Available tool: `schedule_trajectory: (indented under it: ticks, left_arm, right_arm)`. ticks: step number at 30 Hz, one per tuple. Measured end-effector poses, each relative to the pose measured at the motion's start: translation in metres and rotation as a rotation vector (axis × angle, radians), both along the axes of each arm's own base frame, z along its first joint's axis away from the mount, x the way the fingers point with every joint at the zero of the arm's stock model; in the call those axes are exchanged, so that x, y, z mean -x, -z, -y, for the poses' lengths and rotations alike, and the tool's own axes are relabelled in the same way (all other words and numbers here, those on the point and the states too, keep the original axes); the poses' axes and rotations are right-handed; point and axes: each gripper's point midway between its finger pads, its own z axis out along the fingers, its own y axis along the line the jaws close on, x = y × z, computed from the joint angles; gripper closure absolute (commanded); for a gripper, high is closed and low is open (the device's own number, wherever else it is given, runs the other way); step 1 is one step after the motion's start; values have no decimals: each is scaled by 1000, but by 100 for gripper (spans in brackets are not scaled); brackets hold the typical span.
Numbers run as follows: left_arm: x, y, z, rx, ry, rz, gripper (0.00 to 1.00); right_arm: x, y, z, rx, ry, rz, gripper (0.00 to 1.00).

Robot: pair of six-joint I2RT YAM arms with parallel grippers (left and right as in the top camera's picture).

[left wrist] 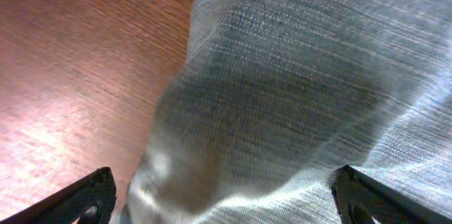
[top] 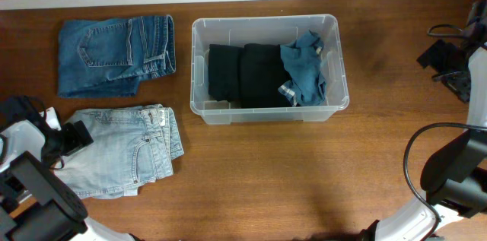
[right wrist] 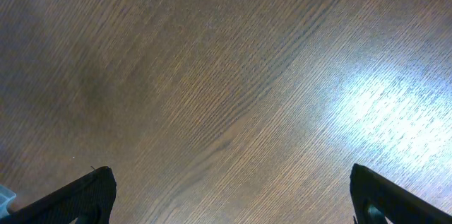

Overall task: Pack container
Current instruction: 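Lower the left gripper onto the light-grey jeans and grasp its edge, then lift the light-grey jeans and carry it right over the container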

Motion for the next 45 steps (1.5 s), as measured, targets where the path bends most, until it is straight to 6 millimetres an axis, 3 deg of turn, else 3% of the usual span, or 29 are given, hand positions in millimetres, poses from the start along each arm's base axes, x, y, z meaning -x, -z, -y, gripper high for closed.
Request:
schedule_trajectory:
  ticks: [4,10,18,19,21,32,37,40,45]
  left_arm:
    - [0,14,3,34,10,-20,5]
    - [-3,18,5,79,21,-12,11]
    - [-15,17,10,114,61,39,63]
    - [-17,18,12,126,61,50,72]
    - [-21,18,16,149,72,70,99]
    - [-28,16,24,214,77,123,99]
    - [-43,10,41,349,93,170,99]
    - [-54,-8,52,430,104,196,99]
    - [-82,-59,53,479,138,286,100]
  right_arm:
    - [0,0,0,0,0,0,2]
    - [0,0,0,0,0,0,2]
    - [0,0,0,0,0,0,2]
    - [0,0,0,0,0,0,2]
    - [0,0,0,0,0,0,2]
    - [0,0,0,0,0,0,2]
    - [0,0,0,0,0,0,2]
    - [0,0,0,0,0,0,2]
    - [0,0,0,0,0,0,2]
